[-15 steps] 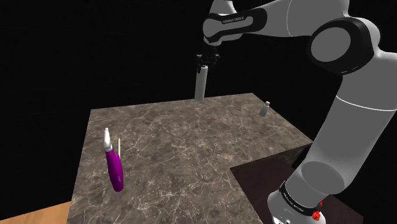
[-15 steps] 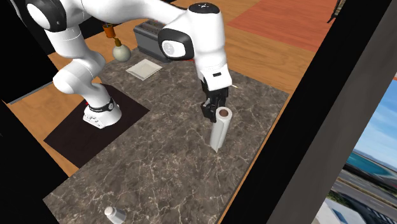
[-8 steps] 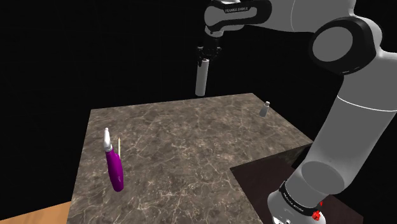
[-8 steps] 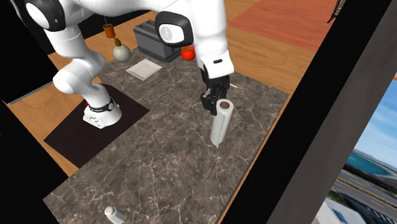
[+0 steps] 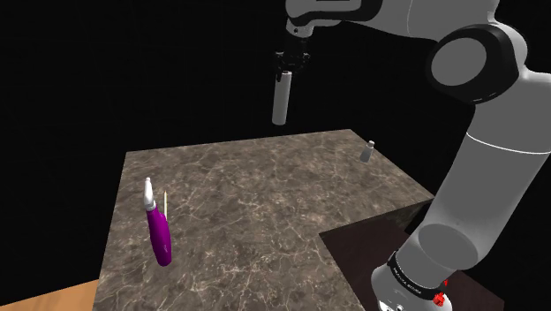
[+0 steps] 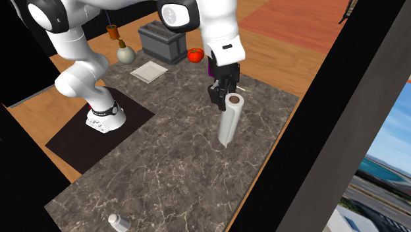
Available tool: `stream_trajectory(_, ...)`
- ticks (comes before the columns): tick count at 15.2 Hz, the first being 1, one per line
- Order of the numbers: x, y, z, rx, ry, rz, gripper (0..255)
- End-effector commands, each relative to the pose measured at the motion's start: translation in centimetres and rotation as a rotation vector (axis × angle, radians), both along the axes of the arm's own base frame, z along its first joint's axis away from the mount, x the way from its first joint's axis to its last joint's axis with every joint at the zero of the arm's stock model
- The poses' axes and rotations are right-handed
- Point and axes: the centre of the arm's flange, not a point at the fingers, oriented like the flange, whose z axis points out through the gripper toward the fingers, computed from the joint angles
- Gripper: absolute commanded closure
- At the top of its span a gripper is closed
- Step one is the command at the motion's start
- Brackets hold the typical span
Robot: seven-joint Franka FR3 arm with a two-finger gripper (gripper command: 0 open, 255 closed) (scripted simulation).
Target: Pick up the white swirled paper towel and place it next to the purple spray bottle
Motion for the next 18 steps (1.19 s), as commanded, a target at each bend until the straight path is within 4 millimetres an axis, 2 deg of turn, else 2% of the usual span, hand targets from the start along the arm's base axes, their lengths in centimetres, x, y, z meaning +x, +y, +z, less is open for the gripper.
stream_trajectory(1, 0.0, 0.0, 1.0, 0.0, 0.001, 0.0, 255)
stream_trajectory(18, 0.0, 0.0, 10.0, 0.0, 0.001, 0.0, 255)
